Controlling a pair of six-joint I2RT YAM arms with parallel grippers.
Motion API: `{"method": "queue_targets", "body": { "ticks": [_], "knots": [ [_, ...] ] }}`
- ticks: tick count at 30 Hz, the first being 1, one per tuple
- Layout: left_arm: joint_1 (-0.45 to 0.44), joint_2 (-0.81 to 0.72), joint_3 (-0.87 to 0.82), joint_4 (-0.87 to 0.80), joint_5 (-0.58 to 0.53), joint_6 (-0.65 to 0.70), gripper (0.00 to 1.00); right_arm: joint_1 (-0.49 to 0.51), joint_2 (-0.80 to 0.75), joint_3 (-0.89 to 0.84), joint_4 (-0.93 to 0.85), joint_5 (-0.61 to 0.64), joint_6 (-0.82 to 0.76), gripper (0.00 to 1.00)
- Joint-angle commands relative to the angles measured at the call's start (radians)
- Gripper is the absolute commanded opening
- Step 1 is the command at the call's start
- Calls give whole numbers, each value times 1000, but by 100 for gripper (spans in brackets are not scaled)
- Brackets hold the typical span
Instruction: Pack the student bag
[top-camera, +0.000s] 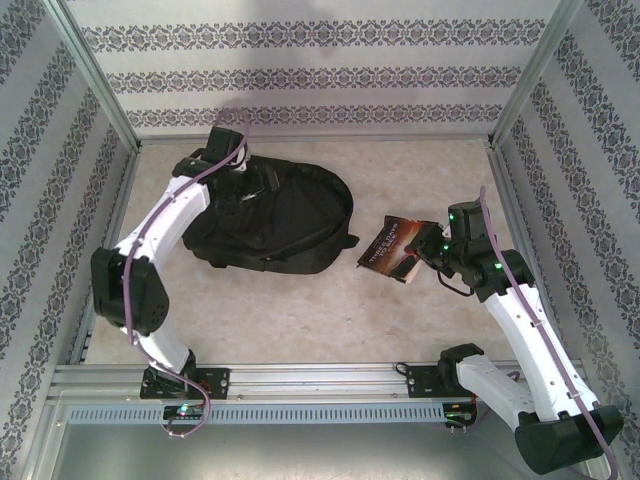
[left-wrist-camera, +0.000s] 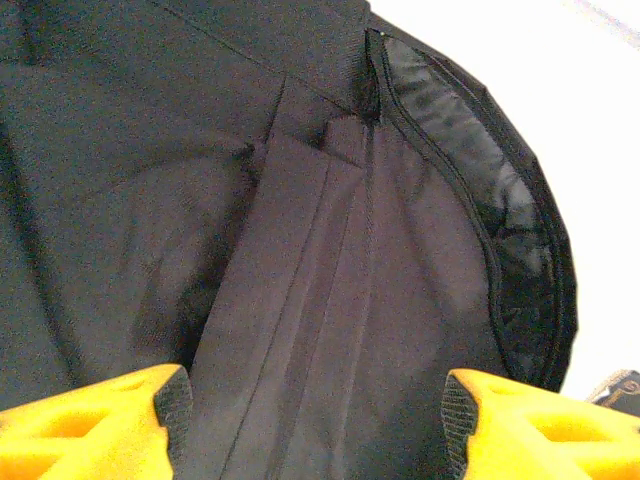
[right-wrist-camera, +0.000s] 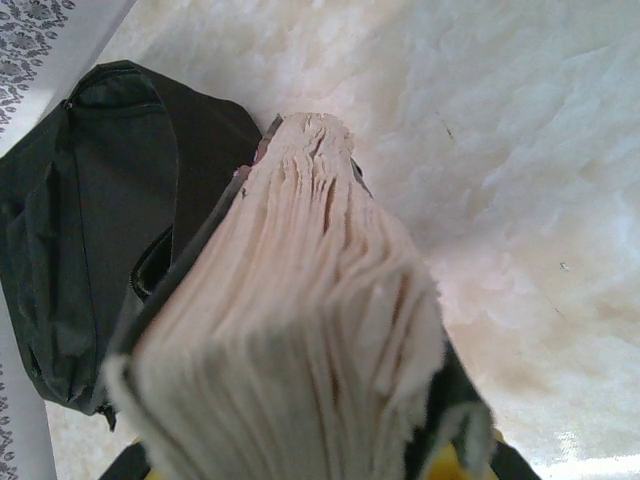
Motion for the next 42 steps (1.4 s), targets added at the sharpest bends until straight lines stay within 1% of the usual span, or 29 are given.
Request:
{"method": "queue_targets", "body": {
  "ticks": [1, 5, 8, 12, 15, 18, 22, 24, 25, 30, 31, 32, 33, 38, 42],
  "knots": [
    [-17, 91, 79, -103, -37, 76, 70, 2, -22, 1, 48, -13, 2, 0],
    [-84, 197, 234, -234, -193, 165, 72, 2, -34, -12, 40, -3, -5, 0],
    [-129, 262, 323, -317, -301, 202, 72, 0, -43, -22, 37, 3, -7, 0],
    [-168, 307, 362, -368, -427, 240, 69, 0, -49, -25, 37, 5, -4, 0],
    [-177, 325, 371, -385, -493, 250, 66, 2, -53, -30, 38, 3, -1, 0],
    [-177, 336, 372, -383, -528, 251, 63, 1, -60, -39, 42, 2, 2, 0],
    [-178, 355, 379, -380, -543, 258, 57, 5, -66, -53, 49, -1, 11, 0],
    [-178, 366, 378, -370, -533, 267, 54, 4, -68, -57, 50, -5, 12, 0],
    [-177, 371, 379, -368, -528, 271, 51, 5, -69, -57, 50, -5, 11, 0],
    [-178, 369, 417, -366, -514, 276, 10, 4, -72, -27, 41, 4, -14, 0],
    [-178, 365, 429, -369, -513, 277, 5, 5, -69, -17, 39, 6, -19, 0],
    [-178, 356, 440, -370, -508, 276, 2, 4, -67, -2, 38, 8, -28, 0],
    [-178, 344, 449, -371, -503, 273, 0, 5, -64, 15, 40, 8, -38, 0],
    [-164, 255, 452, -363, -446, 266, 0, 10, -34, 114, 52, -10, -74, 0],
    [-129, 180, 443, -335, -329, 261, 0, 14, -4, 176, 81, -45, -89, 0]
  ]
}}
